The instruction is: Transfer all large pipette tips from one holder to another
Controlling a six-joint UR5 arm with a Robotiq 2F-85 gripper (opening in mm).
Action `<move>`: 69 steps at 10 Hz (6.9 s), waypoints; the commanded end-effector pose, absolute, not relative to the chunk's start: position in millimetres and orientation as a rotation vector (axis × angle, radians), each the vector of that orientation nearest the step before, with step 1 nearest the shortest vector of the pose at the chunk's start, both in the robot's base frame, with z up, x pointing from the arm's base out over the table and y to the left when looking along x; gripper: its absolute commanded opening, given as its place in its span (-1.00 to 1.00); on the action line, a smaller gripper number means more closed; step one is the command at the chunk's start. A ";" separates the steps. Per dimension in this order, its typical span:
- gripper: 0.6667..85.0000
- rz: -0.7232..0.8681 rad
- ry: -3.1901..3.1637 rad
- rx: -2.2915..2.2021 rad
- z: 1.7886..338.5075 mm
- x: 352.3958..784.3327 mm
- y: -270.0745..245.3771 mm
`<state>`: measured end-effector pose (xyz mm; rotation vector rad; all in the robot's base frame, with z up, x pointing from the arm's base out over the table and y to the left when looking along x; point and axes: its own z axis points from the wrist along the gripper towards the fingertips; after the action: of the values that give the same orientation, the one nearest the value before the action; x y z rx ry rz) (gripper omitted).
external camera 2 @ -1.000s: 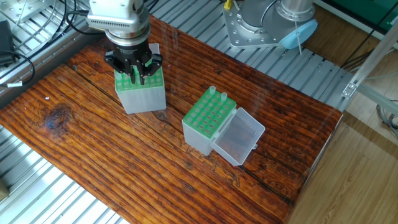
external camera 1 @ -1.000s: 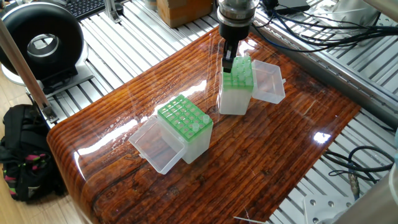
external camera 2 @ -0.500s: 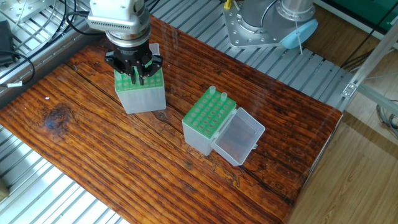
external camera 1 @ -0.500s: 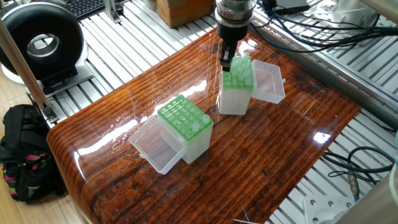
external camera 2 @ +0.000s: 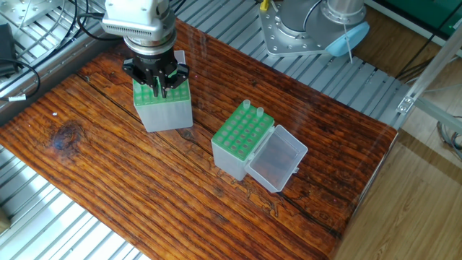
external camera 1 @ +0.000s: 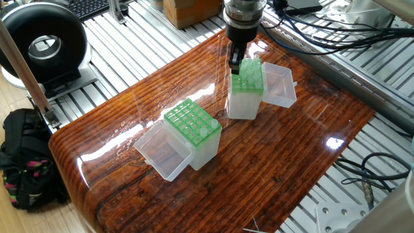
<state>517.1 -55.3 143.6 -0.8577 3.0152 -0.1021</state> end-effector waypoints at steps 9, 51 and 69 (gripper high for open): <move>-0.68 -0.066 3.026 -0.837 175.4 523.6 -51.8; -0.71 -0.021 3.024 -0.828 277.2 533.2 -43.3; -0.72 0.062 3.023 -0.519 323.0 485.8 39.4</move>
<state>493.7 26.4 321.6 -0.5702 3.0308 0.0542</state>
